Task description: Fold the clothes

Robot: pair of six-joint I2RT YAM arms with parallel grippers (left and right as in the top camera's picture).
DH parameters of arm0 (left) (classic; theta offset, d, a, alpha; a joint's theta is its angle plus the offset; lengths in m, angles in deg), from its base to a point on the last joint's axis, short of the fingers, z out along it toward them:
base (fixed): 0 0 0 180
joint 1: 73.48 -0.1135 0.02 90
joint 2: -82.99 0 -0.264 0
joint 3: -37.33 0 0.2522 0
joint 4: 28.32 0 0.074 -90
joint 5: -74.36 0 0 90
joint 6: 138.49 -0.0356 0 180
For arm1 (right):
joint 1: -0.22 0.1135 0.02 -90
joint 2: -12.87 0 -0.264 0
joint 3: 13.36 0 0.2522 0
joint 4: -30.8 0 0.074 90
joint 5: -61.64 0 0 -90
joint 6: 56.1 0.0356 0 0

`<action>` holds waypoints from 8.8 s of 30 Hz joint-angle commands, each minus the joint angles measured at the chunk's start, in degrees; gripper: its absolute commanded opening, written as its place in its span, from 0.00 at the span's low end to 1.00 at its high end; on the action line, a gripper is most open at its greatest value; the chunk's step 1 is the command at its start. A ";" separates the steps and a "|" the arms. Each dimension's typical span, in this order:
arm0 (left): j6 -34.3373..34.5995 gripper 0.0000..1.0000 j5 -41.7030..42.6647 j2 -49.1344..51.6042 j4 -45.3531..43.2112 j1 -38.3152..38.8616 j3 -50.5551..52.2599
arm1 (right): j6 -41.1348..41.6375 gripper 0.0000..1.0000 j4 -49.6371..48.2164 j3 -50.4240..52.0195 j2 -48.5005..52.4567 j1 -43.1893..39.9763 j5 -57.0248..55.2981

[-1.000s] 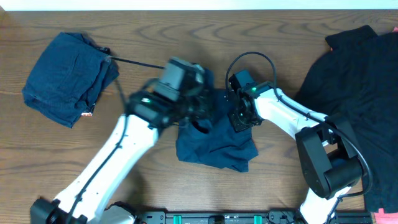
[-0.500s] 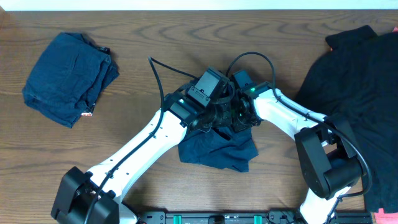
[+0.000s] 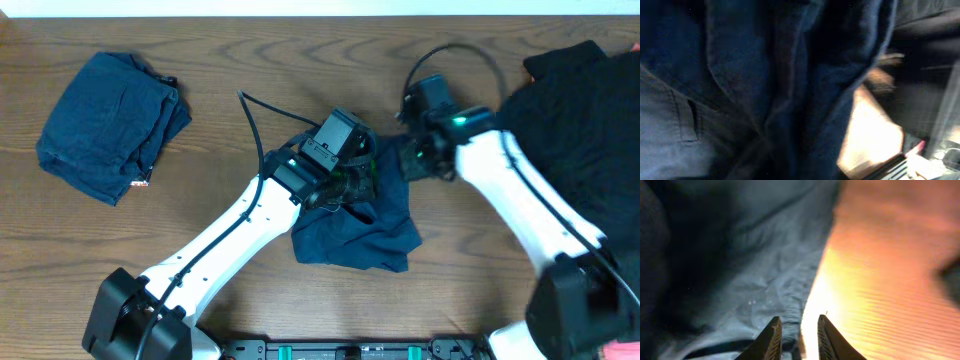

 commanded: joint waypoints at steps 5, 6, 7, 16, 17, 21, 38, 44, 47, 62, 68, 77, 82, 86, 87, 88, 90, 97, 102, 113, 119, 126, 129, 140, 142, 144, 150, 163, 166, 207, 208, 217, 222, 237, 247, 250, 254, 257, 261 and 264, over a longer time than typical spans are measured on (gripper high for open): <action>-0.37 0.69 5.53 -0.13 -7.98 1.92 -1.42 | 0.59 0.22 2.19 -0.59 -2.93 -3.17 -1.18; -2.14 0.70 6.49 -0.26 -8.79 1.77 -1.42 | 0.59 0.22 2.36 -0.63 -2.99 -3.23 -1.18; -3.67 0.71 6.99 -0.55 -9.01 1.31 -1.42 | 0.57 0.22 2.54 -0.68 -3.10 -3.23 -1.18; -10.14 0.71 4.39 -4.44 -0.61 -11.23 -1.42 | -11.78 0.16 4.35 -0.72 -5.03 -2.99 20.24; -10.16 0.71 1.84 -4.17 1.09 -12.76 -1.42 | -14.03 0.14 5.07 -0.63 -4.85 -2.71 25.00; -11.21 0.70 -3.76 -2.14 2.89 -16.15 -1.14 | -15.96 0.12 9.05 0.81 -3.50 0.22 29.53; -14.10 0.69 -3.30 19.21 6.49 -16.74 -1.14 | -1.49 0.14 -8.79 28.35 -2.29 8.20 20.02; -6.14 0.64 -2.27 20.48 20.37 -16.63 -1.11 | 3.21 0.20 -11.32 30.29 -2.29 3.80 4.61; -4.00 0.65 4.61 20.48 23.96 -15.98 -1.11 | 3.15 0.21 -18.05 30.21 -2.29 -0.70 3.10; -10.10 0.99 -5.22 3.96 17.70 -14.75 -1.14 | -0.55 0.38 -18.18 17.27 -2.54 -6.75 3.37; -28.39 0.98 -8.31 3.96 6.03 -15.63 -1.14 | -0.52 0.42 -16.55 16.35 -2.54 -6.32 3.39; -35.67 0.98 -2.12 15.10 -1.77 -19.98 -1.14 | -0.52 0.49 -15.63 16.35 -2.54 -6.34 3.37; -35.69 0.98 6.25 20.92 -4.09 -20.09 -1.14 | -0.50 0.50 -15.65 16.35 -2.54 -6.34 3.37; -37.18 0.98 14.62 25.18 -3.80 -19.08 -1.14 | -0.52 0.50 -15.58 16.35 -2.54 -6.34 3.37; -37.18 0.98 15.87 26.14 -3.63 -18.75 -1.14 | -0.52 0.50 -15.58 16.35 -2.54 -6.34 3.37; -37.22 0.98 17.14 27.23 -3.52 -18.34 -1.14 | -0.52 0.50 -15.58 16.35 -2.54 -6.34 3.37; -37.40 0.98 18.71 29.07 -3.45 -17.62 -1.14 | -0.50 0.50 -15.52 16.35 -2.54 -6.34 3.37; -37.57 0.23 23.74 31.78 -3.41 -15.98 -1.14 | -0.55 0.50 -14.75 16.35 -2.54 -6.34 3.30; -36.87 0.06 20.24 29.07 -3.37 -17.68 -1.16 | -0.48 0.51 -14.47 16.17 -3.89 -6.80 2.89; -31.85 0.06 -5.49 4.72 -3.80 -31.30 -1.38 | -1.66 0.63 -7.34 11.63 -21.40 -12.55 -1.79; -26.99 0.06 -9.57 -9.73 -11.17 -46.64 -1.68 | -2.03 0.65 -4.68 11.63 -26.21 -13.75 -1.79; -19.78 0.06 -9.44 -11.58 -22.88 -61.46 -1.68 | -2.03 0.65 -3.65 11.67 -26.01 -13.73 -1.77; -19.61 0.06 -6.67 -9.68 -25.75 -64.04 -1.68 | -2.03 0.64 -3.63 11.67 -26.01 -13.73 -1.79; -4.02 0.06 8.22 -7.82 -45.16 -65.37 -1.68 | -2.03 0.65 -3.48 11.67 -26.01 -13.73 -1.79; -0.33 0.06 9.09 -7.82 -48.15 -65.37 -1.68 | -2.03 0.64 -3.41 11.67 -26.01 -13.73 -1.79; 1.14 0.06 9.18 -7.82 -49.83 -65.37 -1.68 | -2.03 0.64 -3.39 11.67 -26.01 -13.73 -1.79; 1.09 0.06 8.74 -6.60 -48.92 -65.37 -1.68 | -2.01 0.65 -2.95 11.67 -26.01 -13.73 -1.77; -12.09 0.06 6.99 2.86 -27.69 -69.00 -1.62 | -2.01 0.64 -2.14 11.67 -26.01 -13.73 -1.77; -13.51 0.06 0.79 3.34 -21.88 -71.54 -1.62 | -2.03 0.64 -1.97 11.67 -26.01 -13.73 -1.77; -12.44 0.64 -11.61 1.75 -14.05 -75.58 -1.46 | -3.54 0.66 -0.59 11.72 -26.01 -13.75 -1.81; -12.44 0.64 -12.35 3.85 -14.73 -75.91 -1.46 | -3.54 0.66 -0.61 11.72 -26.01 -13.75 -1.79; -12.48 0.91 -13.35 18.32 -23.85 -78.71 -1.46 | -3.50 0.66 0.44 11.72 -26.01 -13.73 -1.79; -16.33 0.99 -6.93 18.99 -27.54 -78.95 -1.64 | -3.48 0.66 0.24 11.72 -26.01 -13.73 -1.79; -25.14 0.98 2.56 -4.66 -27.67 -66.16 -2.12 | -3.50 0.99 -8.26 11.72 -26.01 -13.73 3.28; -33.05 0.98 0.44 -6.95 5.64 -41.97 -2.12 | -6.88 0.99 -15.69 11.69 -26.71 -13.73 -4.35; -33.05 0.98 -0.70 -6.95 16.76 -40.30 -2.12 | -7.19 0.99 -12.11 11.69 -27.56 -13.73 -4.13; -34.49 0.98 -3.26 -8.35 26.23 -40.06 -2.05 | -6.84 0.99 -7.54 11.72 -29.79 -13.73 -2.21; -36.57 0.98 -4.72 -13.33 29.81 -40.00 -0.61 | -5.95 0.99 -5.16 11.85 -32.85 -13.73 -0.66; -36.72 0.98 -9.51 -26.56 28.52 -38.32 5.44 | -4.55 0.99 -2.64 14.03 -40.26 -13.35 -0.70; -36.68 0.98 -10.45 -39.87 23.26 -36.13 12.22 | -4.55 0.99 -7.02 19.85 -50.10 -11.52 -2.12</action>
